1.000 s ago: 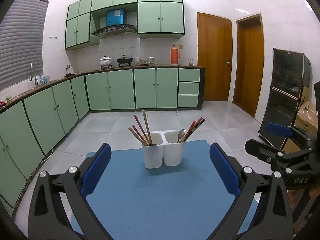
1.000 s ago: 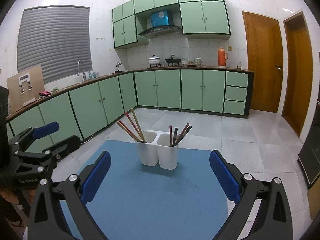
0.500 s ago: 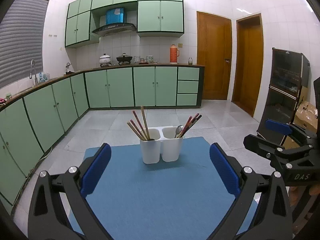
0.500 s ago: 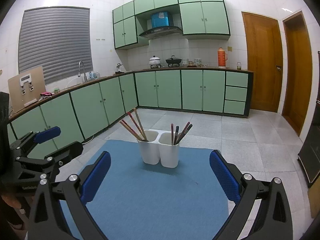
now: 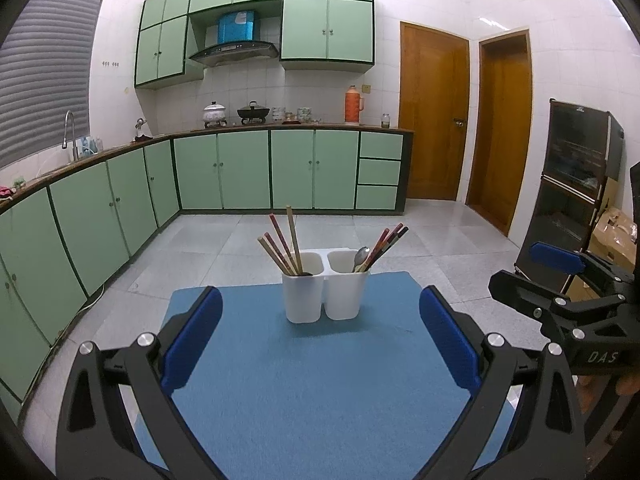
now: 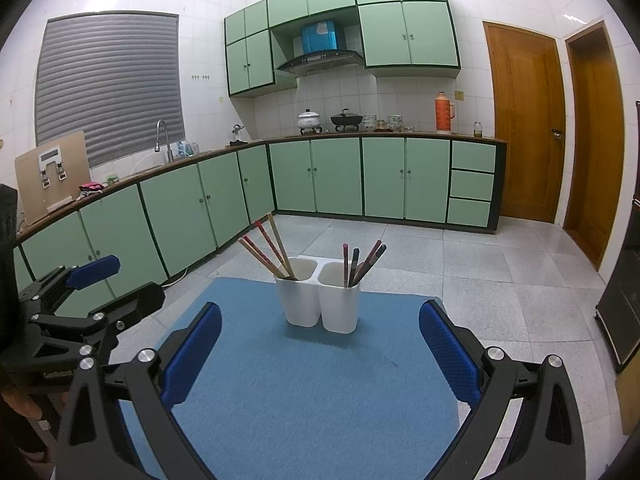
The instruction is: Organize utensils
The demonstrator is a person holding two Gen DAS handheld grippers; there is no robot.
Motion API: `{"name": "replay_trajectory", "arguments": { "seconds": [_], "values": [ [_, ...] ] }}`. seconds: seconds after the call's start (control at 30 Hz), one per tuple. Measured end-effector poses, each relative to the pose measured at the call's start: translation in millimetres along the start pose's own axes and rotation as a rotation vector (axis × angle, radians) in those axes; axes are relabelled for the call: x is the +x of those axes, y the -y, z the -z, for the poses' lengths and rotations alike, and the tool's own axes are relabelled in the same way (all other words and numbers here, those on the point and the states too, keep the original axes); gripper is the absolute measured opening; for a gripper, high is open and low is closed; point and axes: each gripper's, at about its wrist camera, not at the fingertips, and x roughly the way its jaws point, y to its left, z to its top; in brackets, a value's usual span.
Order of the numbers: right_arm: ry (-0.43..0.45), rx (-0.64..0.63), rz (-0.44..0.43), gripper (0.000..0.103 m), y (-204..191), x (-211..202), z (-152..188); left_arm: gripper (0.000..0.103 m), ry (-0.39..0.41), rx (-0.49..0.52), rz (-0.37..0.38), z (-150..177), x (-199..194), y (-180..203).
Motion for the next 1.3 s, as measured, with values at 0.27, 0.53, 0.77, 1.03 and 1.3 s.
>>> {"name": "replay_trajectory", "arguments": {
  "seconds": [0.27, 0.53, 0.77, 1.03, 1.3],
  "values": [
    [0.001, 0.0, 0.0, 0.097, -0.3, 0.0, -0.6, 0.096, -0.004, -0.006, -0.003, -0.6, 1.2, 0.2],
    [0.0, 0.001, -0.001, 0.097, -0.1, 0.4, -0.5, 0.096, -0.003, -0.006, -0.003, -0.5, 1.4, -0.9],
    [-0.001, 0.0, -0.001, 0.097, -0.2, 0.6, -0.6, 0.096, -0.004, -0.007, -0.002, -0.8, 1.5, -1.6],
    [-0.001, 0.0, 0.0, 0.097, -0.5, 0.5, -0.5, 0.096, -0.005, -0.007, -0.001, -0.6, 1.6, -1.8],
    [-0.002, 0.0, 0.0, 0.097, -0.7, 0.3, -0.6, 0.096, -0.005, -0.008, -0.001, -1.1, 1.4, -2.0]
  ]
}}
